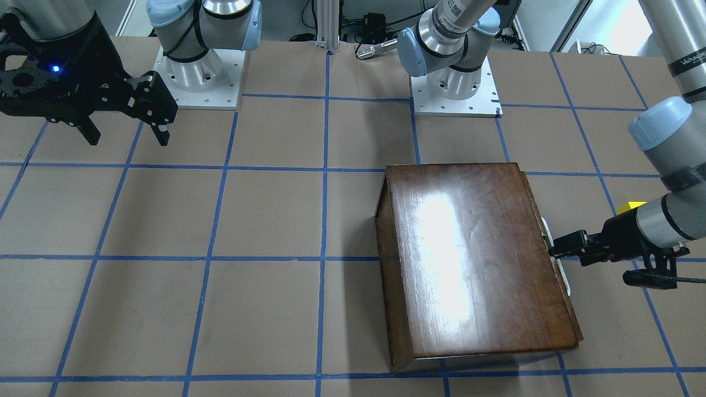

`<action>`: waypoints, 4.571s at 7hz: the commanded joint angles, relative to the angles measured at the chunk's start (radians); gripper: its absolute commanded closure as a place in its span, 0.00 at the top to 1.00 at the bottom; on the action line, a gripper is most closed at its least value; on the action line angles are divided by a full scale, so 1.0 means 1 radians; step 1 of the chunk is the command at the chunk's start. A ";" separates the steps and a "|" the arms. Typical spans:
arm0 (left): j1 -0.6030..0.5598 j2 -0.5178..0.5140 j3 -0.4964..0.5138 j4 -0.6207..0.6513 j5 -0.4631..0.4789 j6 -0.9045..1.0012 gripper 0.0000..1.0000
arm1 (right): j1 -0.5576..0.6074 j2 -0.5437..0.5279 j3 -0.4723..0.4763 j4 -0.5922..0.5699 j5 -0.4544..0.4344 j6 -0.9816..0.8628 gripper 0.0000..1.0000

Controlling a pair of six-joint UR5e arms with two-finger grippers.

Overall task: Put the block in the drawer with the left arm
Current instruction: 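Pull the drawer open with the left gripper, away from the cabinet, then release the handle and move the left gripper above the yellow cube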

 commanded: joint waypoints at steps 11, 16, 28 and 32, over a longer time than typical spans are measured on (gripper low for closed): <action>0.170 -0.005 0.011 -0.001 -0.003 0.003 1.00 | -0.001 0.001 0.000 0.000 0.000 0.000 1.00; 0.170 -0.004 0.016 -0.001 -0.003 0.000 1.00 | -0.001 -0.001 0.000 0.000 -0.001 0.000 1.00; 0.366 0.099 0.067 -0.136 0.236 0.919 1.00 | 0.000 0.001 0.000 0.000 -0.001 0.000 1.00; 0.405 0.070 -0.176 0.322 0.273 1.351 1.00 | 0.000 -0.001 0.000 0.000 -0.001 0.000 1.00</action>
